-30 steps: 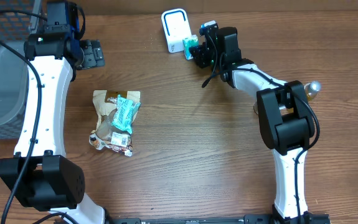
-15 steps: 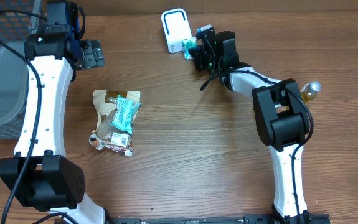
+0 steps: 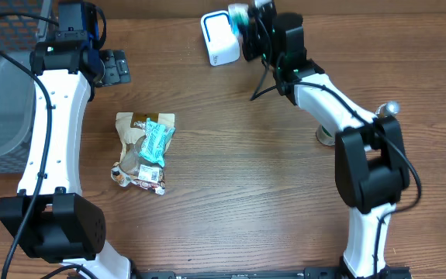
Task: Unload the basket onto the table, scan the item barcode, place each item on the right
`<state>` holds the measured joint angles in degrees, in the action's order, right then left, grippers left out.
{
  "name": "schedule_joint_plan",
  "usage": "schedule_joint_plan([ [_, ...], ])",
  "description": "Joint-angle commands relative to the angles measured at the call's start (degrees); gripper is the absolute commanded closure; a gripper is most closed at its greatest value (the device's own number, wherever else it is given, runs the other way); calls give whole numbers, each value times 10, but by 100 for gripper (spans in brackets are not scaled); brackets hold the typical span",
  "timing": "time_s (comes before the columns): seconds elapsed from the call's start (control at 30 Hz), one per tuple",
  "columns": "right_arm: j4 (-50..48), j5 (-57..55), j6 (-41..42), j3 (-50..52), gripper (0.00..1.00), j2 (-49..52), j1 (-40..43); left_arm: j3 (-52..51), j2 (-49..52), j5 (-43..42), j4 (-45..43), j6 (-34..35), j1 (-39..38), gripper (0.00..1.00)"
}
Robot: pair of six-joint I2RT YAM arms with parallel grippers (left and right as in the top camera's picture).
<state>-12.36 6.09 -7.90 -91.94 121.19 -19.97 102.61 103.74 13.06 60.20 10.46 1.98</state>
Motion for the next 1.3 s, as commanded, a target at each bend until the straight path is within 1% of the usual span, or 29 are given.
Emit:
schedule_joint_plan([
  [0.0,-21,-105,-94,-3,96,11,-37,10,-9,4,-1,-8,-2,0],
  [0.23,-143,-204,-198,-3,96,115,-63,10,-9,4,-1,-8,-2,0],
  [0.3,-168,-227,-206,-3,96,144,-62,10,-9,4,-1,-8,-2,0],
  [0.4,-171,-230,-206,-3,97,167,-54,10,-9,4,-1,-8,-2,0],
  [0.5,-176,-230,-160,-3,97,157,-52,10,-9,4,-1,-8,-2,0],
  [0.6,-171,-223,-132,-3,97,110,-54,10,-9,4,-1,-8,-2,1],
  [0.7,-121,-223,-118,-3,97,43,-54,10,-9,4,-1,-8,-2,0],
  [0.8,-2,-223,-75,-3,97,-37,-51,10,-9,4,-1,-8,-2,0],
  [0.87,108,-223,-38,-3,97,-81,-50,10,-9,4,-1,-8,-2,0],
  [0.9,194,-223,-4,-3,96,-107,-50,10,-9,4,-1,-8,-2,1],
  [0.93,243,-223,15,-3,97,-119,-50,10,-9,4,-1,-8,-2,0],
  [0.97,316,-223,43,-3,97,-133,-50,10,-9,4,-1,-8,-2,0],
  [1.1,597,-179,153,-2,96,-149,-47,10,-9,4,-1,-8,-2,0],
  [1.17,702,-151,201,10,95,-143,-45,10,-9,4,-1,-8,-2,0],
  [1.2,741,-139,222,25,94,-142,-45,10,-9,4,-1,-8,-2,0],
  [1.27,783,-134,250,62,91,-142,-45,10,-9,4,-1,-8,-2,1],
])
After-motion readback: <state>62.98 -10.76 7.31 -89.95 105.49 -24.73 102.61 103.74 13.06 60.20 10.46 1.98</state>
